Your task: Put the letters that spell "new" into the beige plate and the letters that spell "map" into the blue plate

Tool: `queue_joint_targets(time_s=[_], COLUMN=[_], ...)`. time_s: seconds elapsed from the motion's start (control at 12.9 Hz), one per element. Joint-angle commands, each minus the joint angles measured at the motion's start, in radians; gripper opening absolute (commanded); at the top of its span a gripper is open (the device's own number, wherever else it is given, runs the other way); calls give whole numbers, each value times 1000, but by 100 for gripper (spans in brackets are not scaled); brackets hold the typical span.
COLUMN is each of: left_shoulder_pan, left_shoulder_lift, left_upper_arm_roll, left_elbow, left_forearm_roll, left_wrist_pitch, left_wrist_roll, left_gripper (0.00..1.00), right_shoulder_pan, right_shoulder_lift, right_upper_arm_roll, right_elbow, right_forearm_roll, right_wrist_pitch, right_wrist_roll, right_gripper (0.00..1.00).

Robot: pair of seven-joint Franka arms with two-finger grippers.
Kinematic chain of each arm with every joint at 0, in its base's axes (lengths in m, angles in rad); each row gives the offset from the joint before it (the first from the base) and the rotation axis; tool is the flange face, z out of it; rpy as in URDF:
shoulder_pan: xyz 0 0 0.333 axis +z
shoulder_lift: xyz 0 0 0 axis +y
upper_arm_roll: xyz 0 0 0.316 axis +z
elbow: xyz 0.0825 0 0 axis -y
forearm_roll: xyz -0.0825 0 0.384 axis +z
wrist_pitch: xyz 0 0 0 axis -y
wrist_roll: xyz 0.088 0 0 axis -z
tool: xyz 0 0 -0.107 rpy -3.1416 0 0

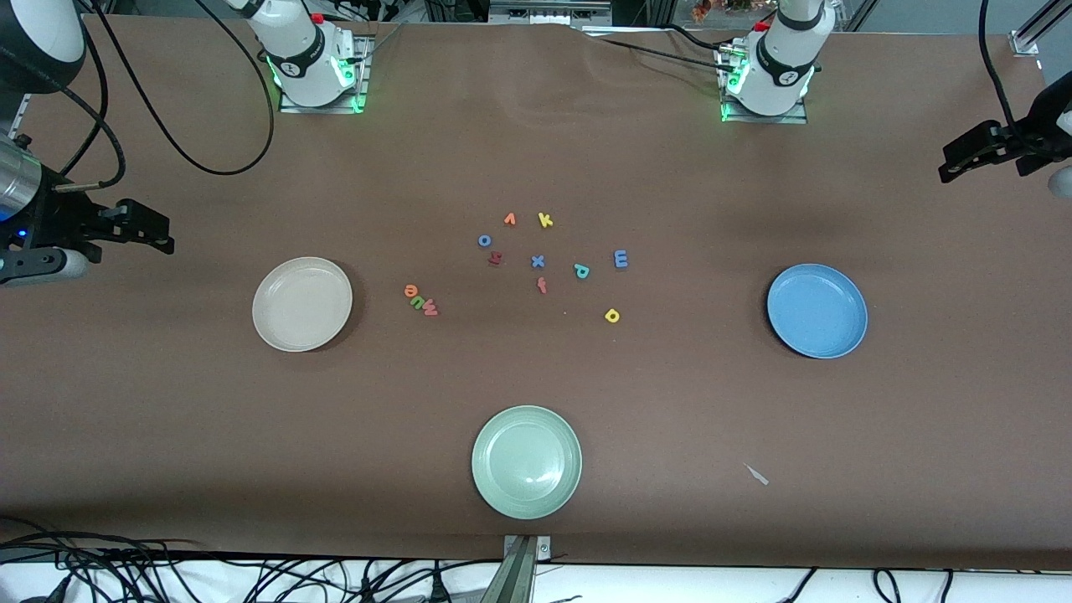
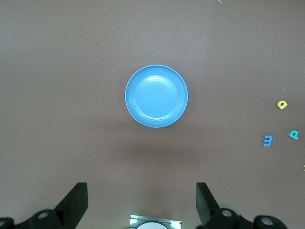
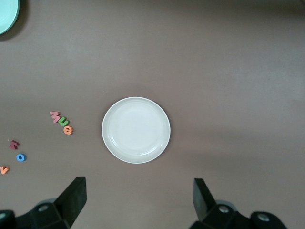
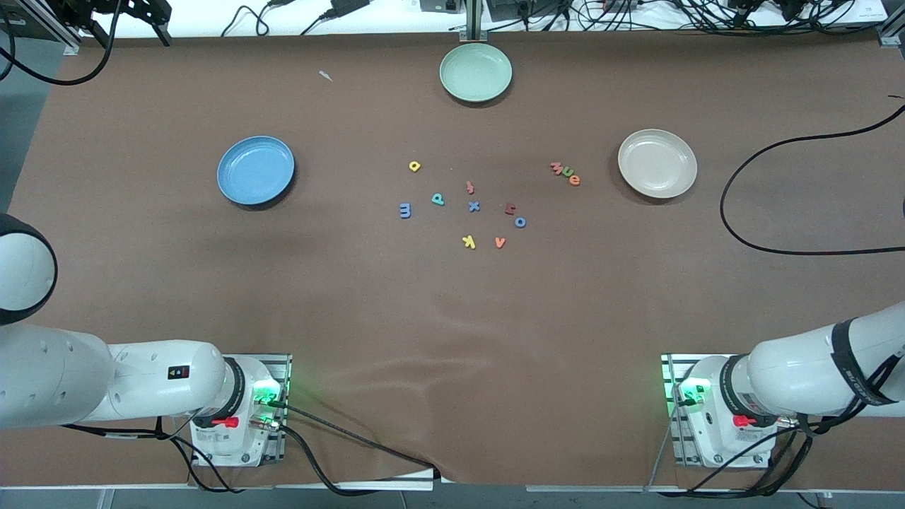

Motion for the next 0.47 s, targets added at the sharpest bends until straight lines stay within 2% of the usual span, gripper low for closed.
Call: queue_joint_targets(time_s=[0.0,0.39], left_shoulder_pan=[4,-4], left_shoulder_lift=[-12,-2], left_upper_arm_roll=[0,-6], left_elbow=[-12,-9], left_forearm_roll=[-13,-13], left_wrist_pitch=[2,2], left_wrist_roll=[11,11], left_gripper=[100,100], right_shoulder_pan=[-6,-4], right_shoulder_lift=[-2,-4], right_upper_arm_roll=[2,4], right_elbow=[4,4], right_forearm_roll=[14,14], right_wrist_pitch=[-13,-15], right_wrist_roll=[13,13], right_gripper=[99,99])
